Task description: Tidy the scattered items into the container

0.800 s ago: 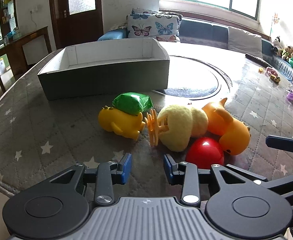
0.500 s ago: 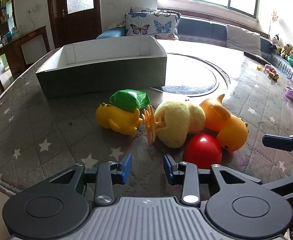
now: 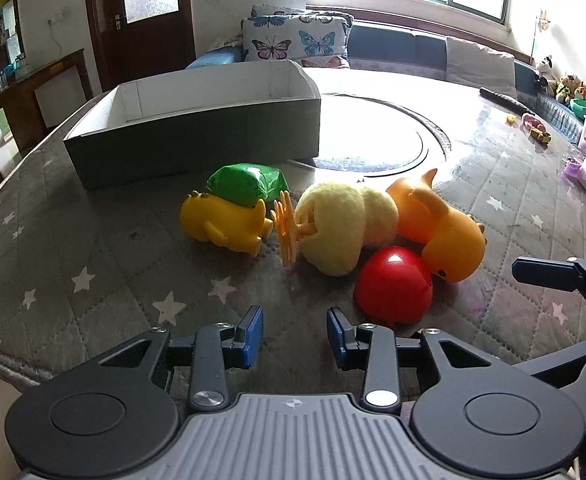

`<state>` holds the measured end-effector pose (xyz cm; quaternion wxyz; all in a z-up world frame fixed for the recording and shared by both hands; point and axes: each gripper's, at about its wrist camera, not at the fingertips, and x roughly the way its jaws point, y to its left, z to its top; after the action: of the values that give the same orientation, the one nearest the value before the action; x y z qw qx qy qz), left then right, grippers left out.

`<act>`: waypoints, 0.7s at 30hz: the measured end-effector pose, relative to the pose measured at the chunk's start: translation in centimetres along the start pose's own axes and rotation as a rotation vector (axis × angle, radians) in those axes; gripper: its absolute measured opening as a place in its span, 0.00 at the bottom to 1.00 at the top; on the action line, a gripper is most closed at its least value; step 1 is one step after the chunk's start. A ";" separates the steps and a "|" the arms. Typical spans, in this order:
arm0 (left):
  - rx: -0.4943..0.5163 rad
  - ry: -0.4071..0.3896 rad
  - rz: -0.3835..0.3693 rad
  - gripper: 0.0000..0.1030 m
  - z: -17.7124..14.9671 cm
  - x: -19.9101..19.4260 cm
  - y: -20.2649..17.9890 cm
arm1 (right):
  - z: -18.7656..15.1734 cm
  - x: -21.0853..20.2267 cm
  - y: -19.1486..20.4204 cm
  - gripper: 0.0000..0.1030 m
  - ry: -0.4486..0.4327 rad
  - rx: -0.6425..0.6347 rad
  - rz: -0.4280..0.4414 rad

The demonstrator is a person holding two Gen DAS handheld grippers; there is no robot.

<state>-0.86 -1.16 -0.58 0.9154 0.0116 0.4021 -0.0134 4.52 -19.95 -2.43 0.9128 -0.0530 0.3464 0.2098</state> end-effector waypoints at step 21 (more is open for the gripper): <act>-0.003 0.028 0.008 0.37 -0.1 0.2 0.1 | -0.4 0.3 0.6 1.00 0.028 -0.021 0.007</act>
<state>-0.79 -1.03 -0.80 0.9098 0.0120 0.4147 -0.0092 4.24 -19.36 -2.93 0.9066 -0.0644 0.3570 0.2157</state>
